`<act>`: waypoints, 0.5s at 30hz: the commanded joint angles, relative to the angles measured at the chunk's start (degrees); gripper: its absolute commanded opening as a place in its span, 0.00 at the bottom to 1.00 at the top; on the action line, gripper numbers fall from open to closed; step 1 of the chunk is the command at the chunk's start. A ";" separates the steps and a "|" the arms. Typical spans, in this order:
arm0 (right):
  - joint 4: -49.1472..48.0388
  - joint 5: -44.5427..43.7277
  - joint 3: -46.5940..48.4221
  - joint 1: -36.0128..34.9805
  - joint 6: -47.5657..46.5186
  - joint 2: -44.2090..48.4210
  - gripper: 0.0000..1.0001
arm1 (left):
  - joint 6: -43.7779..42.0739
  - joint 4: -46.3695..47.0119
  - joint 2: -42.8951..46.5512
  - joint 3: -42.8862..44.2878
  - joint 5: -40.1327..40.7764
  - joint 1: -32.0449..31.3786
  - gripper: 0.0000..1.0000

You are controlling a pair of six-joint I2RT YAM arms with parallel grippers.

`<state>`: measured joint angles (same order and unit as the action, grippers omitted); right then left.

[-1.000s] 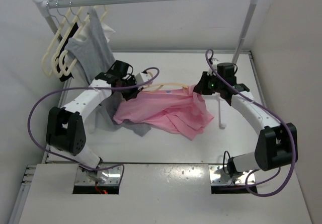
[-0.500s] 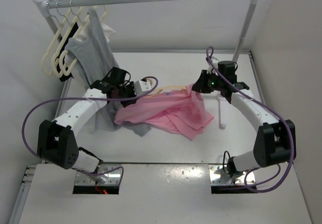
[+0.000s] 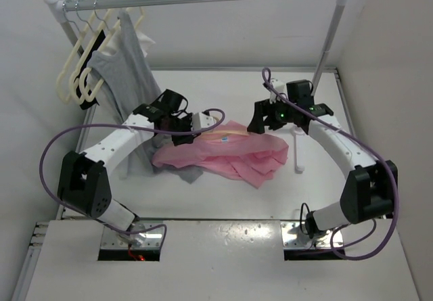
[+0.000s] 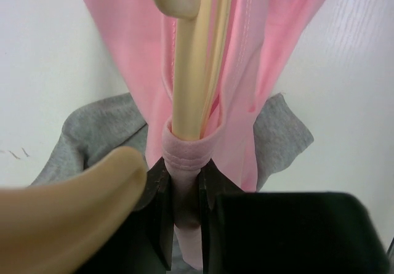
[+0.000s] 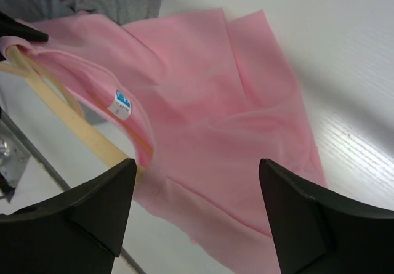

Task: Place the t-shirt on the hanger
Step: Place tshirt on hanger

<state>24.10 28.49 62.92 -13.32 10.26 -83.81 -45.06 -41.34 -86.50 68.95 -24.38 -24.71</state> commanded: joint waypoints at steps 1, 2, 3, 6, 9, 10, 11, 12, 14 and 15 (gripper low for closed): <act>1.30 0.16 4.05 -1.26 -7.26 2.16 0.81 | -2.67 -0.84 0.19 0.49 -3.30 -0.43 0.00; 1.30 2.25 4.06 -1.27 -8.14 0.77 0.81 | -2.67 -0.85 -0.42 1.09 -3.30 -1.12 0.00; 1.30 3.14 5.36 -1.27 -8.76 0.14 0.82 | -2.67 -0.85 -0.42 1.10 -3.30 -1.13 0.00; 1.22 8.76 6.51 -1.88 -11.22 -1.26 0.83 | -3.19 -0.85 -0.95 2.24 -3.83 -1.13 0.00; -2.45 14.65 5.74 -2.94 -11.23 -1.27 0.83 | -3.72 -1.46 -0.95 3.38 -4.36 -1.65 0.00; -3.35 16.75 5.73 -4.68 -10.71 -1.27 0.83 | -3.72 -1.46 -0.95 3.39 -4.97 -1.66 0.00; -3.35 16.77 5.12 -5.30 -10.70 -1.27 0.83 | -3.72 -1.46 -1.47 3.91 -5.50 -1.66 0.00; -3.36 16.77 5.11 -6.01 -11.22 -1.27 0.83 | -3.72 -1.46 -1.48 4.61 -5.50 -1.66 0.00; -1.52 14.85 5.11 -7.16 -12.63 -3.28 0.83 | -3.72 -1.98 -1.48 5.23 -6.20 -1.66 0.00; -0.73 14.84 5.11 -7.85 -13.85 -3.99 0.83 | -3.72 -1.99 -1.48 5.75 -6.99 -1.66 0.00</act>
<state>23.97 40.60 67.24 -19.51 0.21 -85.56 -47.81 -43.57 -88.36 71.35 -26.92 -25.80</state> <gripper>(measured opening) 0.831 0.213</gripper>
